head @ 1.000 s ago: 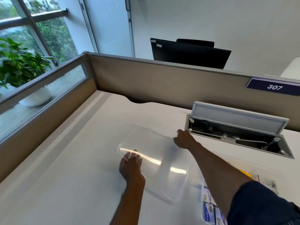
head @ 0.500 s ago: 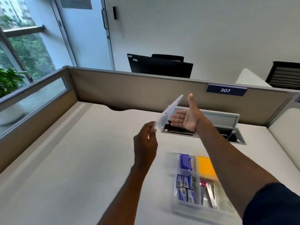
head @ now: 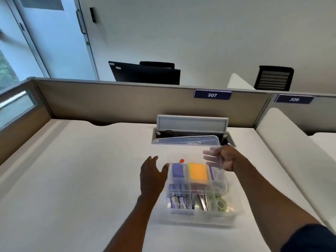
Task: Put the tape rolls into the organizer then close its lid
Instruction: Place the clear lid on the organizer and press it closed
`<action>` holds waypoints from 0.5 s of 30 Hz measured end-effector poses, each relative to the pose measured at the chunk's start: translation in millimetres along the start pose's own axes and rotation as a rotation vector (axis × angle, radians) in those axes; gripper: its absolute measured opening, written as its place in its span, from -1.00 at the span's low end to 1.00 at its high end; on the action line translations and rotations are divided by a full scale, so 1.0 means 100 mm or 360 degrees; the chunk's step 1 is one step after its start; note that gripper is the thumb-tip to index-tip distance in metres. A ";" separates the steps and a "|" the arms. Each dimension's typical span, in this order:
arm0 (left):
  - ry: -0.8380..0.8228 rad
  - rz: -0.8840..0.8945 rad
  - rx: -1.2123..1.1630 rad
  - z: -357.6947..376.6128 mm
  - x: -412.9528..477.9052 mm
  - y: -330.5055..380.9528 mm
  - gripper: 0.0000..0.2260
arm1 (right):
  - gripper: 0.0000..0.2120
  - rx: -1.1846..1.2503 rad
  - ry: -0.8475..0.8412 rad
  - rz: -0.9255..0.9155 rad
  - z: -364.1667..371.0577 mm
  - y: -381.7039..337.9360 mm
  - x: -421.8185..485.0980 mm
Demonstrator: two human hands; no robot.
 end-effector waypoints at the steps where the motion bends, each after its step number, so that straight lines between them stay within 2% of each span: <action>1: -0.0038 -0.0191 0.0068 0.03 0.04 -0.15 -0.45 | -0.68 -0.0006 0.0054 0.0003 -0.13 0.07 -0.02; 3: -0.0220 -0.0534 0.0028 0.15 0.04 -0.41 -0.35 | -0.74 -0.0024 0.0120 0.0002 -0.33 0.18 -0.04; 5: -0.0372 -0.0686 0.0041 0.28 -0.01 -0.59 -0.34 | -0.81 -0.0051 0.0178 0.0001 -0.48 0.27 -0.06; 7: -0.0476 -0.0778 -0.0065 0.40 -0.08 -0.71 -0.44 | -0.87 -0.0065 0.0232 0.0008 -0.60 0.36 -0.08; 8: -0.0501 -0.0818 -0.0216 0.44 -0.12 -0.73 -0.57 | -0.87 -0.0067 0.0260 0.0007 -0.64 0.39 -0.10; 10: -0.0484 -0.0852 -0.0466 0.46 -0.20 -0.73 -0.87 | -0.81 -0.0102 0.0310 -0.0024 -0.72 0.42 -0.11; 12: -0.0453 -0.0812 -0.0499 0.46 -0.22 -0.69 -0.85 | -0.67 -0.0231 0.0346 -0.0088 -0.79 0.41 -0.10; 15: -0.0464 -0.0702 -0.0435 0.49 -0.24 -0.59 -0.72 | -0.53 -0.0565 0.0520 -0.0276 -0.93 0.38 -0.08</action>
Point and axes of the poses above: each hand's wrist, its own x-axis towards the middle knuckle, its own z-axis out of the palm, y = z × x, the point moved 8 cm from there along x, towards the middle knuckle, and after that the axes turned 7 degrees about -z, right-handed, at the moved point
